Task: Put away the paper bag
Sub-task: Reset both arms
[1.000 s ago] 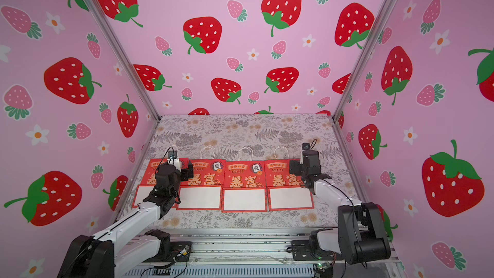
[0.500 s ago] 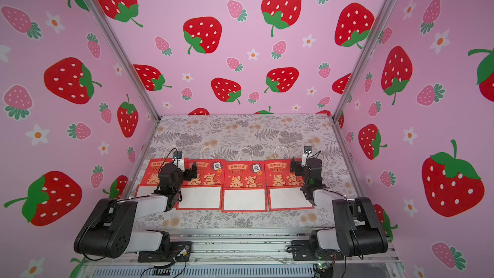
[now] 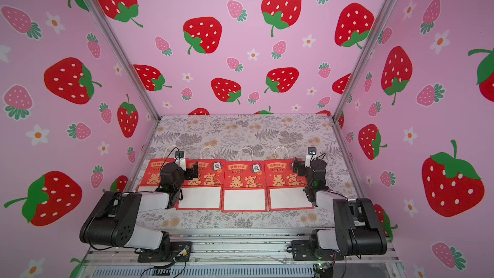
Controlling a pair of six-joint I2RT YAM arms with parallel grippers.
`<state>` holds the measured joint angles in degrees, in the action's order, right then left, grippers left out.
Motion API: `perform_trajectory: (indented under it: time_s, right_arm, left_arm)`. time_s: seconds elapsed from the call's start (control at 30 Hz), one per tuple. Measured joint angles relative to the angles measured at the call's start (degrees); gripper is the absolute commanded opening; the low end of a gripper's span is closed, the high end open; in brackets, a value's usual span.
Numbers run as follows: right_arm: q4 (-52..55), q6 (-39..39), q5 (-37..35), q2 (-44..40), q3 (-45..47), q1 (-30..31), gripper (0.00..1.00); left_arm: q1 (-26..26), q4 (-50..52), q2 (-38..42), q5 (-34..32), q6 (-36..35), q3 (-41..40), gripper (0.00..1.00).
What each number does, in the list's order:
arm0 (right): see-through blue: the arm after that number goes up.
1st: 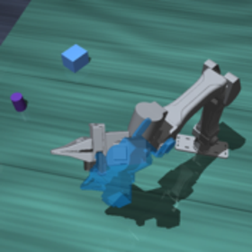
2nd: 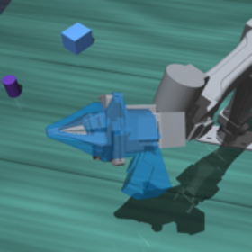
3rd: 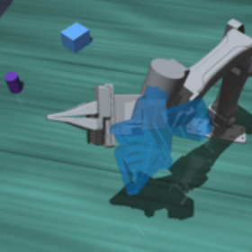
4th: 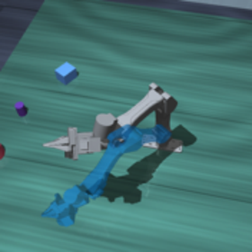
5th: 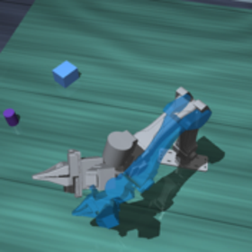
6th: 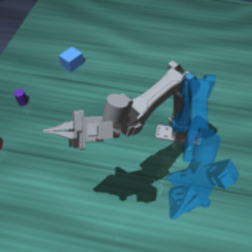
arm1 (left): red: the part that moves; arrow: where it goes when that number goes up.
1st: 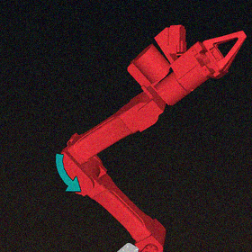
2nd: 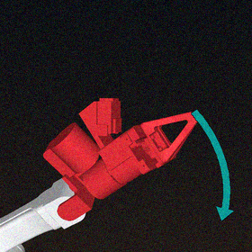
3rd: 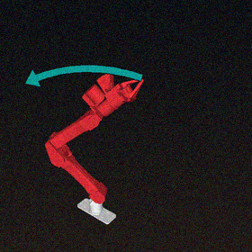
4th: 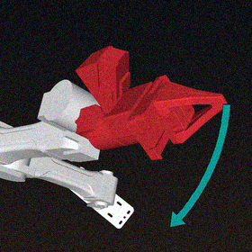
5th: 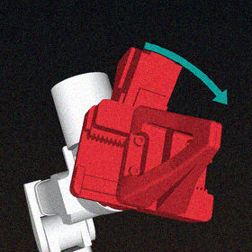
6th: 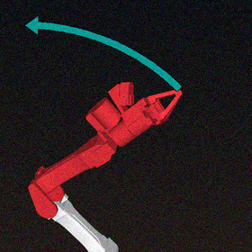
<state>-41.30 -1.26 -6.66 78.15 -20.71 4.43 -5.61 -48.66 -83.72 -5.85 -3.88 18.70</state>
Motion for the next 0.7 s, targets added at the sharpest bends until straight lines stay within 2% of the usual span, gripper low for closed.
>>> perform_trajectory:
  time_s: [0.13,0.27,0.4,0.7]
  right_arm:
    - [-2.16,-0.24,-0.83,1.14,-0.22,-0.74,0.99]
    - [-9.81,-3.67,-1.31,7.80,1.16,-4.98,0.99]
    - [-9.88,-5.68,-1.03,11.47,1.16,-7.74,0.99]
    - [-7.72,-5.55,-4.57,11.58,-3.61,-3.76,0.99]
  left_arm:
    - [0.00,-0.02,0.00,0.13,0.00,0.20,0.99]
    - [0.09,0.00,0.00,0.33,0.00,0.26,0.99]
    - [0.11,0.04,0.00,0.37,0.00,0.44,0.99]
    - [0.28,0.07,0.00,0.50,0.00,0.96,0.99]
